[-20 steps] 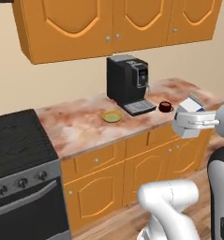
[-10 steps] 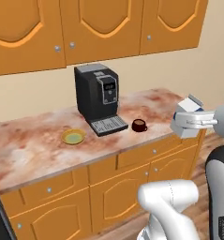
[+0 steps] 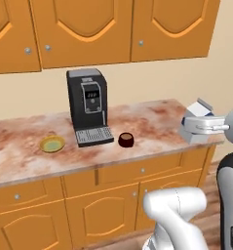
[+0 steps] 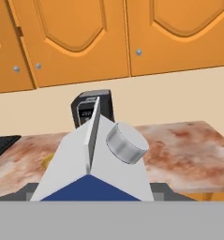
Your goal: Take a sugar cube from the saucer and place it inside the coffee. Then, grab milk from the fridge and place it next to the coffee on the counter to sweeten the coffee.
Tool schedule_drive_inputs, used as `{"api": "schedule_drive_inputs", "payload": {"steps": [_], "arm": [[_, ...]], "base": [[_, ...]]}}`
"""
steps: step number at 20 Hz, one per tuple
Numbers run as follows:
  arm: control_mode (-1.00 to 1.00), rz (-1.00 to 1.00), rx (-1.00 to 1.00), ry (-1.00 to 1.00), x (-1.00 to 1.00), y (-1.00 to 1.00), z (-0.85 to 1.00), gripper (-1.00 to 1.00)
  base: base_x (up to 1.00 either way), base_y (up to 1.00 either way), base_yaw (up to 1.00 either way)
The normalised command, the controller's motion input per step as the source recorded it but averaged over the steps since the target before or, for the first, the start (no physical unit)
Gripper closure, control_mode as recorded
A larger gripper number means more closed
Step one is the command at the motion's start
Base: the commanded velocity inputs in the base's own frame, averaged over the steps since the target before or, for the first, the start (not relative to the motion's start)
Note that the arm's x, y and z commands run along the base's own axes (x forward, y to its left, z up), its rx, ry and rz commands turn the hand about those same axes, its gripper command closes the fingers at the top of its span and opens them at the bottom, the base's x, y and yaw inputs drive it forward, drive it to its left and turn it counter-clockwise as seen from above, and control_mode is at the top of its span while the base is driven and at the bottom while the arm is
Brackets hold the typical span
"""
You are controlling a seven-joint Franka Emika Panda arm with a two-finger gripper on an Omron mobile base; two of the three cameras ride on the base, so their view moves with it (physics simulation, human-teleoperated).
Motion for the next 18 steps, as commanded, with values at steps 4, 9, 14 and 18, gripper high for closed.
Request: {"api": "schedule_drive_inputs", "payload": {"steps": [4,9,14,18], "arm": [[1.0,0.0,0.0,0.0,0.0,0.0,0.0,1.0],[1.0,0.0,0.0,0.0,0.0,0.0,0.0,1.0],[1.0,0.0,0.0,0.0,0.0,0.0,0.0,1.0],[1.0,0.0,0.0,0.0,0.0,0.0,0.0,1.0]], "base": [[0.52,-0.14,0.2],[0.39,-0.14,0.11],[0.15,-0.47,0.13],[0.0,-0.59,0.21]]}}
